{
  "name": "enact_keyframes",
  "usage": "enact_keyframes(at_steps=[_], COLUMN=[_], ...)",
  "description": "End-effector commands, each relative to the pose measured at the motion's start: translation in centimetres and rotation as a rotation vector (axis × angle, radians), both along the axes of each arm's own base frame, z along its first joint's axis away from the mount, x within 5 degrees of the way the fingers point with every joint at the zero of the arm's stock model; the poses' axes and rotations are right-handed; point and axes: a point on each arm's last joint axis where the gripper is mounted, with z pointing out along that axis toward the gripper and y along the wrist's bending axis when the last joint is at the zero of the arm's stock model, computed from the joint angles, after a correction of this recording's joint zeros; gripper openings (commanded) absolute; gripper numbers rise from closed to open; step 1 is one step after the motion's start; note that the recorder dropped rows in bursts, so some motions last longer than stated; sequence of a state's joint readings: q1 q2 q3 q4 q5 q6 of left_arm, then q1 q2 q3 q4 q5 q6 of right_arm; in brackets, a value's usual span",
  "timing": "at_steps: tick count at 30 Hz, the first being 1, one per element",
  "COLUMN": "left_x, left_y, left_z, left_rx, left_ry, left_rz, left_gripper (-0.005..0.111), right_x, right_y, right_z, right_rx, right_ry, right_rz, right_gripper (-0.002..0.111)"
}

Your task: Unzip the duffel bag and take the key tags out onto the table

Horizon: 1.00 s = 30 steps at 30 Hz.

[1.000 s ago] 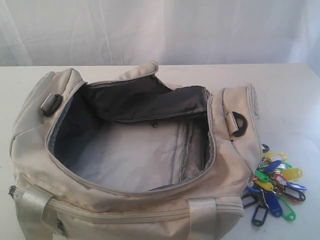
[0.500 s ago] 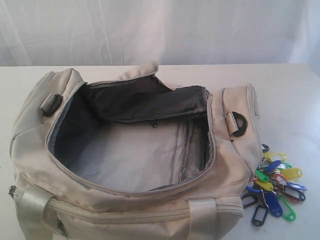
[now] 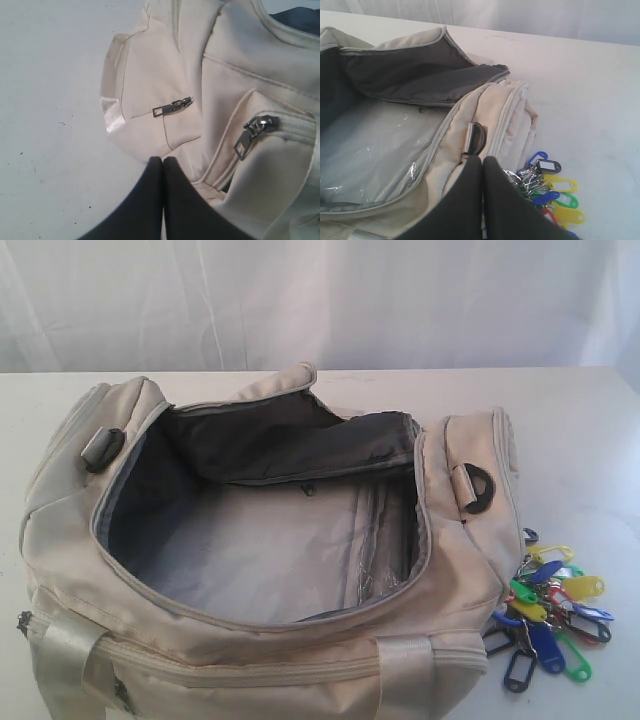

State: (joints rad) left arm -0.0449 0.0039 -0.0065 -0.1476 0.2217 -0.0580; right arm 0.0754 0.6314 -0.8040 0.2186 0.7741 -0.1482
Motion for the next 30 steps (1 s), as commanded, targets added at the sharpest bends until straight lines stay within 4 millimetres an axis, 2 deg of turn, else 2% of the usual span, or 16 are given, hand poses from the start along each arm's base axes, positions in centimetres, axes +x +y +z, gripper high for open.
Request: enact_keyframes(at_steps=[1, 8, 16, 23, 30], left_x=[0.0, 0.0, 0.0, 0.0, 0.0], left_y=[0.0, 0.0, -0.1, -0.1, -0.1], left_z=[-0.3, -0.2, -0.2, -0.2, -0.2], left_rx=[-0.018, -0.018, -0.016, -0.016, -0.016], left_ry=[0.014, 0.009, 0.009, 0.009, 0.009], left_rz=[0.002, 0.004, -0.002, -0.002, -0.002], left_gripper=[0.0, 0.0, 0.0, 0.0, 0.0], right_x=[0.0, 0.0, -1.4, -4.6, -8.3], right_y=[-0.1, -0.1, -0.2, -0.4, -0.8], right_z=[0.0, 0.0, 0.6, 0.7, -1.5], right_rx=[-0.008, -0.008, -0.004, 0.004, 0.009], right_ry=[-0.013, -0.013, -0.072, -0.182, -0.287], right_rz=[-0.008, -0.008, -0.008, -0.009, -0.03], right_gripper=[0.0, 0.0, 0.0, 0.0, 0.0])
